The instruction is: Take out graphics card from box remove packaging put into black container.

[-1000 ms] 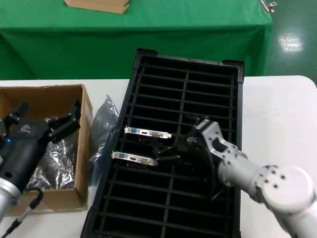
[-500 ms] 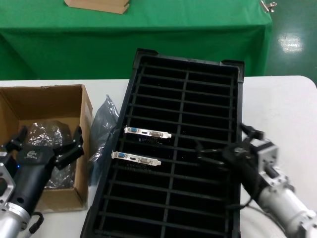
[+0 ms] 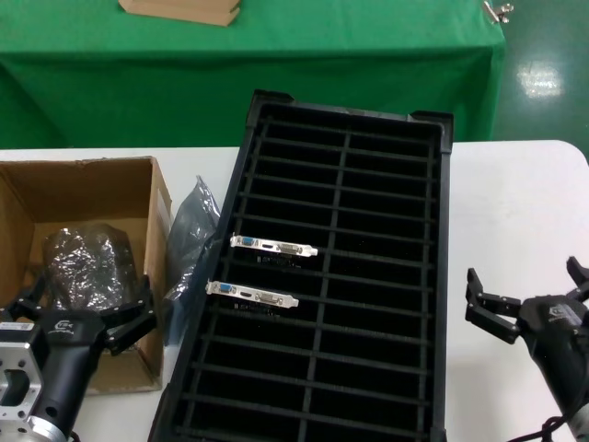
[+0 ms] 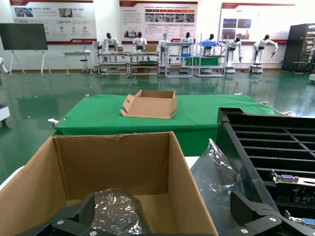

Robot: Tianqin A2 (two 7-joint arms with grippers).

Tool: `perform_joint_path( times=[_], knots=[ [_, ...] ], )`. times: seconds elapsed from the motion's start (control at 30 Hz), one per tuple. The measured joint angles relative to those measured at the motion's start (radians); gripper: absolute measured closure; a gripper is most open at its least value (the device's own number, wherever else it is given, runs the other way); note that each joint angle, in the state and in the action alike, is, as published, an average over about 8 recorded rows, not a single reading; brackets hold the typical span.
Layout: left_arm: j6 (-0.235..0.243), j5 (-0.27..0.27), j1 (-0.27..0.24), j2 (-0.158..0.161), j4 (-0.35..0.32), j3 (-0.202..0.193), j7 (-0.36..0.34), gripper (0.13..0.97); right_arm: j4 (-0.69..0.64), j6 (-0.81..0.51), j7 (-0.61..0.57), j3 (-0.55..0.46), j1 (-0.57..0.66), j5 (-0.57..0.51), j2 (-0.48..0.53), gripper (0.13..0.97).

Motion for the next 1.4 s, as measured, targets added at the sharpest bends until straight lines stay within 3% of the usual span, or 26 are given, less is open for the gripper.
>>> perform_joint_path(
  times=[0.9,1.17,1.4],
  knots=[
    [-0.006,0.002,0.005,0.002,-0.002,0.002,0.004,0.132,0.013,0.009,-0.004,0.009,-0.015,0.007,0.003,0.129],
    [-0.006,0.002,0.005,0.002,-0.002,0.002,0.004,0.132,0.013,0.009,-0.004,0.009,-0.015,0.007,0.003,0.228],
    [-0.006,0.002,0.005,0.002,-0.002,0.002,0.004,0.132,0.013,0.009,-0.004,0.009,-0.015,0.007,0.003,0.202]
  ],
)
